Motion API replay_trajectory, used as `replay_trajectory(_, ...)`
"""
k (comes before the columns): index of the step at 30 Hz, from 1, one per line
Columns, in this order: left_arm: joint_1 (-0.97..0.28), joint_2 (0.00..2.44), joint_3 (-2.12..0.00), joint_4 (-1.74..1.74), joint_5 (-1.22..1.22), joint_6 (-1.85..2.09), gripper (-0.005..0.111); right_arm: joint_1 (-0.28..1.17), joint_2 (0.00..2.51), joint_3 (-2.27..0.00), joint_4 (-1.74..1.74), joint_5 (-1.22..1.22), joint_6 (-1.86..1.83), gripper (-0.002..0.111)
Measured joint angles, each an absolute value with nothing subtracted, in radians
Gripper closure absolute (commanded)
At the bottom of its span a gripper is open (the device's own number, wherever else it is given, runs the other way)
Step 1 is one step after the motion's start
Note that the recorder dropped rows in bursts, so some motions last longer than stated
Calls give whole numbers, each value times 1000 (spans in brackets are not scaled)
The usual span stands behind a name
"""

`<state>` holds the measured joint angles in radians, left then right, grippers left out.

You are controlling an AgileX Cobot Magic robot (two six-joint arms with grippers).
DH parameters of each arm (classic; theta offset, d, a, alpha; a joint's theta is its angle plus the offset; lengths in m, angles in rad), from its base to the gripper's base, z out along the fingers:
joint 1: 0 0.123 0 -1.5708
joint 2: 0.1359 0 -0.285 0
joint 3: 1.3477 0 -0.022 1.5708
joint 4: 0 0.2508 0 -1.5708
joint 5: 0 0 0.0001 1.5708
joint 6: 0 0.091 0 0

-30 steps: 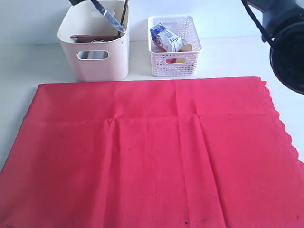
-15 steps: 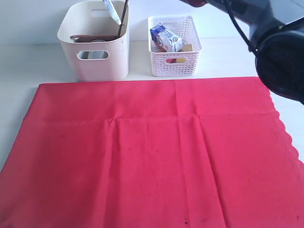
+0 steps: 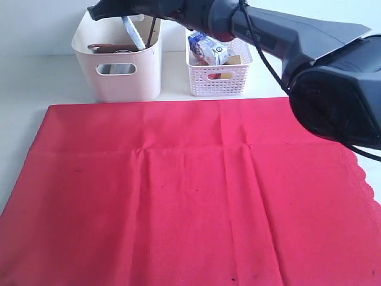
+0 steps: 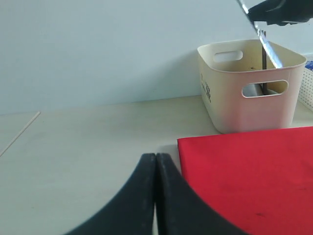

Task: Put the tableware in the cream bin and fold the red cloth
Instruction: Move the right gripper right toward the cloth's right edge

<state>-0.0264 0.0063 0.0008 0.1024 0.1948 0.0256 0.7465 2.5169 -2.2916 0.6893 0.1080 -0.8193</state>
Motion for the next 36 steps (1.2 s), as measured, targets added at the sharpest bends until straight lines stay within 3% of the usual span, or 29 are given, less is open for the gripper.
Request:
replay_trajectory(2,-26,6,1,102,195,26,106,758,2517,-2292,693,94,-829,51)
replay_trajectory(4,-26,6,1,102,195,26,106,757,2511,-2292,693,99,-833,45)
replay_trajectory(12,-26,6,1,102,195,26,106,751,2393,-2292,695,361,-831,46)
replay_trajectory(16,-26,6,1,102,195,26,106,730,2266,-2292,683,721,-749,57)
replay_trajectory(21,-26,6,1,102,195,26,106,730,2202,-2296,516,1078,-551,86)
replay_trajectory(25,-26,6,1,102,195,26,106,730,2197,-2296,298,1206,-378,108)
replay_trajectory(36,-26,6,1,102,195,26,106,728,2125,-2194,185,1221,-323,108)
